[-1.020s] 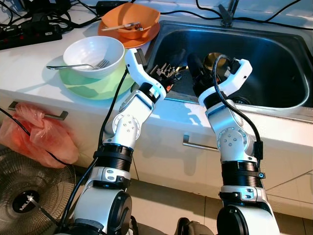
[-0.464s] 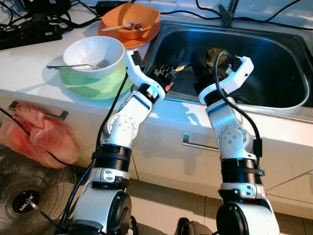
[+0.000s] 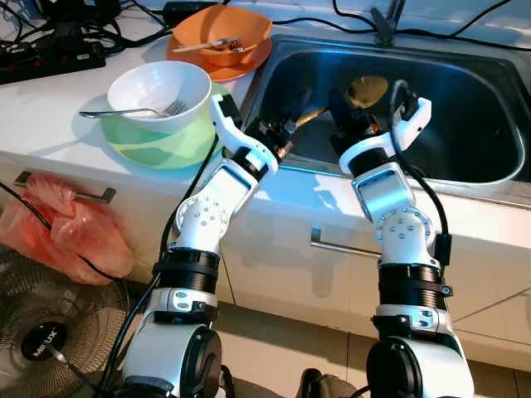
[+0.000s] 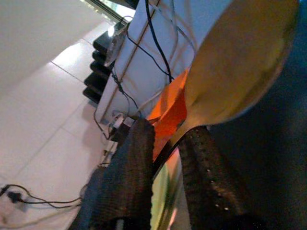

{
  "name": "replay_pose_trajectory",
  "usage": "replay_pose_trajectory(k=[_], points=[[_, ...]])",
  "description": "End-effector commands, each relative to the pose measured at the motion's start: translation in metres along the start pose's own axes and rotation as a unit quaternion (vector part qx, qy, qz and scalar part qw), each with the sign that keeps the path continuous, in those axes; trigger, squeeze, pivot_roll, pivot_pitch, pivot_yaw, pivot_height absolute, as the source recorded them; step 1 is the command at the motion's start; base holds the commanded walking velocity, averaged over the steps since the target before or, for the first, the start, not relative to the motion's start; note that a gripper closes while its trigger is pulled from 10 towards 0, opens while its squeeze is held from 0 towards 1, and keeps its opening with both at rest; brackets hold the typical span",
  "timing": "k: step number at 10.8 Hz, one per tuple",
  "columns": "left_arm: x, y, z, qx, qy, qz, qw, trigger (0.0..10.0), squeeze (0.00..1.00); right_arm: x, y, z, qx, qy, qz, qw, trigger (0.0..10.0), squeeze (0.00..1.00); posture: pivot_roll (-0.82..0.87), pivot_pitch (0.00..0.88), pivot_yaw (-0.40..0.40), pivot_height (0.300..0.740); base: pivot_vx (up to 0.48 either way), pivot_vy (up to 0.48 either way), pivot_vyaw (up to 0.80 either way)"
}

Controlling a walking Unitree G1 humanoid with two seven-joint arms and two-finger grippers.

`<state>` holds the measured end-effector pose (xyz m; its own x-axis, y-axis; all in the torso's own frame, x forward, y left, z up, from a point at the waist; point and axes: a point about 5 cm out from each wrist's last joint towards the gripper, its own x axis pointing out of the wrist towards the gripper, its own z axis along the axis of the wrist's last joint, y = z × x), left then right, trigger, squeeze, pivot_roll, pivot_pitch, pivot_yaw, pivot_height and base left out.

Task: Kitchen organization

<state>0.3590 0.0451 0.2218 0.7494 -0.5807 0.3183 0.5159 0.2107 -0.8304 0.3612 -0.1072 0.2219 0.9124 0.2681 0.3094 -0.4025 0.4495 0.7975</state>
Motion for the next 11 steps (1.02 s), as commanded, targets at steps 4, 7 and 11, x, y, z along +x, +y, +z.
replay_pose_trajectory(k=[4, 7, 11], points=[[0.0078, -0.0210, -0.0589, -0.093, 0.065, -0.057, 0.992, 0.0, 0.00, 0.0065, 0.0177, -0.0078, 0.031, 0.022, 0.037, 0.999, 0.0, 0.00, -0.02, 0.142, 0.032, 0.740, 0.000, 0.000, 0.00], [0.0066, -0.0213, -0.0609, -0.085, 0.077, -0.061, 0.992, 0.0, 0.00, 0.0057, 0.0156, -0.0065, 0.028, 0.023, 0.034, 0.999, 0.0, 0.00, -0.02, 0.138, 0.032, 0.740, 0.000, 0.000, 0.00], [0.0064, -0.0251, -0.0586, -0.035, 0.090, -0.068, 0.993, 10.0, 1.00, 0.0042, 0.0115, -0.0037, 0.013, 0.017, 0.022, 1.000, 0.0, 0.00, -0.02, 0.138, 0.029, 0.740, 0.000, 0.000, 0.00]])
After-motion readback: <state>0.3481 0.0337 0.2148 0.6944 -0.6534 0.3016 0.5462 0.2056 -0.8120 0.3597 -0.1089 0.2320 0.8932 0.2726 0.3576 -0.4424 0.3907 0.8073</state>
